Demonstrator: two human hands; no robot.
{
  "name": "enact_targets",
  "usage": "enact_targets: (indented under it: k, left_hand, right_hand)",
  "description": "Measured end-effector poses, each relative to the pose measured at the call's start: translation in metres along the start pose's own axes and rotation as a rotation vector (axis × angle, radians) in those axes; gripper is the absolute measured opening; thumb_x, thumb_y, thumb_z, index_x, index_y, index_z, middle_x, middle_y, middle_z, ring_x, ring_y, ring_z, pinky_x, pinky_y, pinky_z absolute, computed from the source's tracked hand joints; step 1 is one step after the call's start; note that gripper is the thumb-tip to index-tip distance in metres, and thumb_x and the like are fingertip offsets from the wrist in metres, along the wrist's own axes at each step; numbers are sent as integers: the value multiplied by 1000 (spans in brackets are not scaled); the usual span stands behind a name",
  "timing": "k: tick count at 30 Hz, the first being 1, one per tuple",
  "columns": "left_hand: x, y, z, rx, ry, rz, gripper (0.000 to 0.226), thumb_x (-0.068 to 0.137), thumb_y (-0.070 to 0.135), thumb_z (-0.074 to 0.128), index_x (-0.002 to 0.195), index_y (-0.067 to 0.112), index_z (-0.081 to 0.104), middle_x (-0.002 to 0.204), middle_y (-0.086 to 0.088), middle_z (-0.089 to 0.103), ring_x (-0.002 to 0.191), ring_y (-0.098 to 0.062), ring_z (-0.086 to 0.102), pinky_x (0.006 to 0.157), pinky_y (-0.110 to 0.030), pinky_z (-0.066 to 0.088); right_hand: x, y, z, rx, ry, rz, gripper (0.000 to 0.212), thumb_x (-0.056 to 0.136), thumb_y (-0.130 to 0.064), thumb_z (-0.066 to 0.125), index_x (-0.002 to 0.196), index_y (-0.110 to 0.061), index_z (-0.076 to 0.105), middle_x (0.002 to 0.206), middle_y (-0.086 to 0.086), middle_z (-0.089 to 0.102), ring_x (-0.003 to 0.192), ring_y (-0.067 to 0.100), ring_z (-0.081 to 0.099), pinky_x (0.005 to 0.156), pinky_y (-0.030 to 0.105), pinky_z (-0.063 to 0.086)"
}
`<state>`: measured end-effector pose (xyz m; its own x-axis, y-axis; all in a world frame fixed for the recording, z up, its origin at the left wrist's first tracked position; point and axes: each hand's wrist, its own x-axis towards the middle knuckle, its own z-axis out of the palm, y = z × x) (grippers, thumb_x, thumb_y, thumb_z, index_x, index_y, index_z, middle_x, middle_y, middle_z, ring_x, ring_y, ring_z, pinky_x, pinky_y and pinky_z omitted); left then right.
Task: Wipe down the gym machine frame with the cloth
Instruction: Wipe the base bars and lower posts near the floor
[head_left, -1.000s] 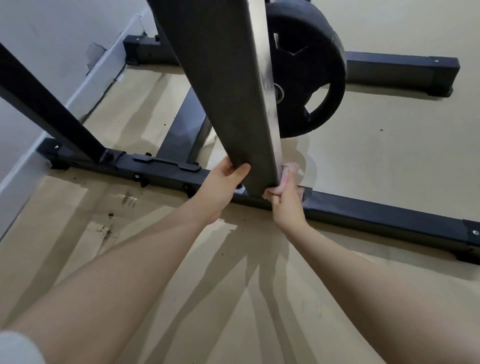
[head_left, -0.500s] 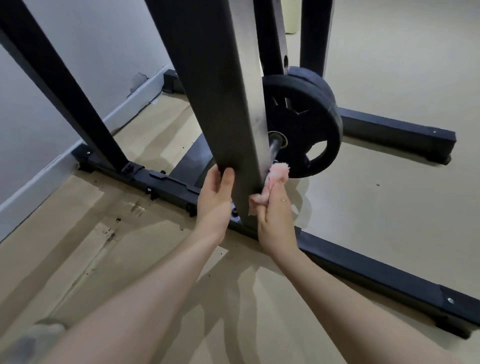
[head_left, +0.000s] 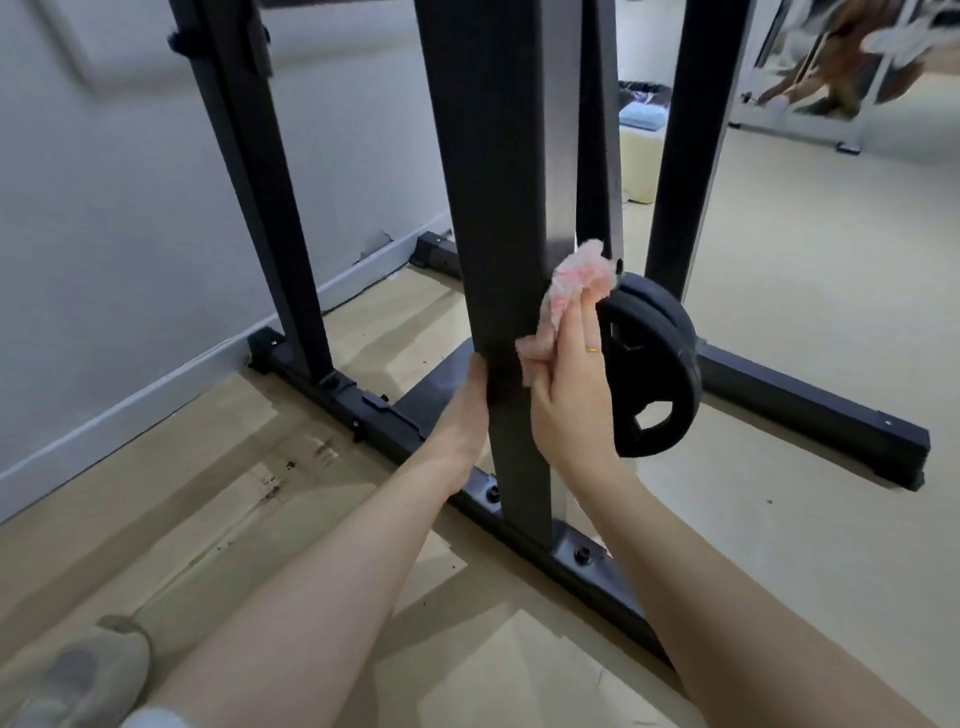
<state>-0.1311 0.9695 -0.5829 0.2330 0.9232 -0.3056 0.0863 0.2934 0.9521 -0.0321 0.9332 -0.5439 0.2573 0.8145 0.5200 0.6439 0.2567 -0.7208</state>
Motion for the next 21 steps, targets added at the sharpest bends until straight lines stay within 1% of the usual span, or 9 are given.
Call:
enact_targets:
  k: [2, 3, 6, 9, 11, 14, 16, 19, 21]
  left_hand:
    - [-2, 34, 0, -111, 56, 138, 49, 94, 63, 20, 108, 40, 60, 97, 26, 68, 84, 12, 61, 77, -16, 46]
    - [-3, 50, 0, -142, 90, 226, 45, 95, 60, 22, 106, 39, 60, 93, 27, 69, 83, 13, 62, 70, -12, 48]
    - [-12, 89, -5, -146, 170, 445, 40, 96, 53, 33, 127, 35, 50, 124, 18, 59, 116, 1, 53, 87, -13, 46]
    - [-18, 117, -12, -159, 235, 537, 35, 93, 51, 43, 128, 45, 43, 141, 11, 47, 129, -10, 43, 105, -29, 38]
    - [-22, 134, -14, -154, 239, 543, 28, 90, 51, 47, 118, 48, 49, 136, 9, 52, 126, -12, 47, 108, -39, 37]
    - [-25, 147, -17, -171, 190, 510, 17, 91, 39, 54, 108, 41, 59, 112, 4, 66, 110, -14, 60, 101, -40, 46]
    - [-25, 144, -17, -170, 165, 476, 19, 91, 37, 56, 109, 42, 57, 112, 4, 65, 108, -11, 60, 95, -30, 49]
    - [-20, 129, -16, -158, 136, 488, 27, 89, 36, 59, 111, 49, 52, 115, 15, 62, 103, 3, 58, 71, -6, 48]
    - [-15, 115, -15, -158, 74, 510, 36, 86, 37, 63, 115, 53, 48, 119, 22, 59, 104, 10, 56, 68, -2, 45]
  right_hand:
    - [13, -9, -1, 20, 41, -107, 66, 96, -9, 49, 152, -10, 14, 158, -6, 6, 145, 8, 10, 114, 15, 20]
    - [12, -10, -1, 32, 38, -124, 66, 97, -9, 50, 152, -11, 13, 156, -11, 0, 144, 3, 3, 114, 13, 15]
    - [-7, -3, -9, 61, -58, -116, 64, 98, -8, 49, 150, -13, 14, 153, -18, 2, 147, 16, 11, 117, 39, 25]
    - [1, -10, -20, -36, -73, -127, 54, 95, -10, 51, 146, -3, 32, 147, 16, 36, 130, 39, 39, 102, 53, 39]
    - [31, -34, -27, -91, 32, -177, 56, 93, -14, 57, 144, -5, 36, 146, 20, 38, 125, 39, 42, 103, 50, 38]
    - [71, -69, -35, -31, 161, -225, 63, 87, -15, 61, 145, -10, 36, 146, 19, 35, 124, 25, 36, 103, 35, 31]
    - [72, -65, -31, -36, 157, -185, 65, 87, -15, 63, 145, -9, 35, 145, 20, 35, 123, 24, 34, 104, 35, 30]
    - [27, -22, -16, -67, 59, 0, 63, 89, -14, 64, 144, -5, 35, 142, 18, 38, 125, 31, 38, 105, 39, 36]
    - [-19, 10, -1, -113, -11, 121, 56, 91, -15, 60, 140, -1, 37, 134, 14, 43, 117, 26, 43, 101, 34, 39]
